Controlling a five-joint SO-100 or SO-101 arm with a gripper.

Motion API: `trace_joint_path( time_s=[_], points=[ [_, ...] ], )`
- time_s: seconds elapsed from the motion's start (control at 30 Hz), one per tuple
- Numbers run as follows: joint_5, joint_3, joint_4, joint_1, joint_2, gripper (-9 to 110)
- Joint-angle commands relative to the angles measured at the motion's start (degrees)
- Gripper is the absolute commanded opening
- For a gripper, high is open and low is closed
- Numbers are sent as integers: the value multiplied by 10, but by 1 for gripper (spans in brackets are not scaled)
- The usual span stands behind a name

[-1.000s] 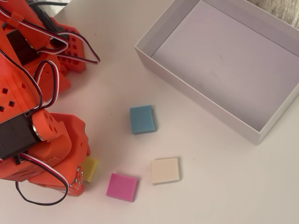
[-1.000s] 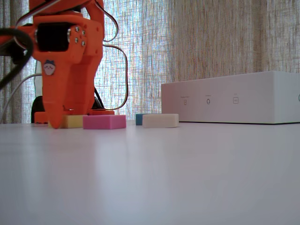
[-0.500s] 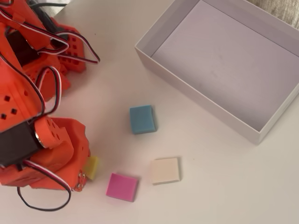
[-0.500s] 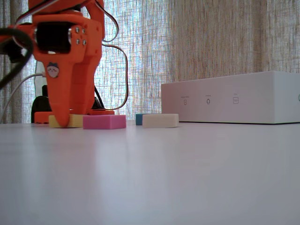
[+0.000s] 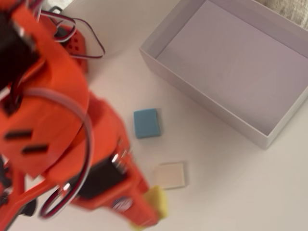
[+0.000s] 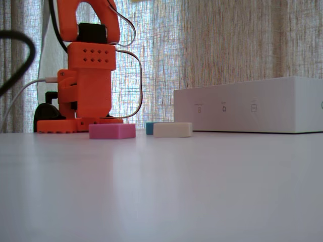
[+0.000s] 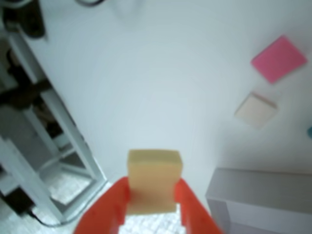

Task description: Grasp the yellow cuboid and put it in the bin.

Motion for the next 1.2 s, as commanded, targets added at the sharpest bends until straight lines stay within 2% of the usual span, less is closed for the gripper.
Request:
trace_joint_path(
  time_s=[0.0, 0.2, 0.37, 0.57, 0.7, 0.9, 1.17],
  points=[
    [-57, -48, -5, -112, 53, -8],
    [-219, -45, -18, -317, 99, -8],
    [-308, -7, -15, -413, 98, -8],
    [-383, 118, -54, -434, 91, -8],
    [-381, 167, -66, -447, 100, -8],
    [-381, 221, -148, -447, 117, -3],
    [-383, 345, -223, -436, 150, 33]
  ],
)
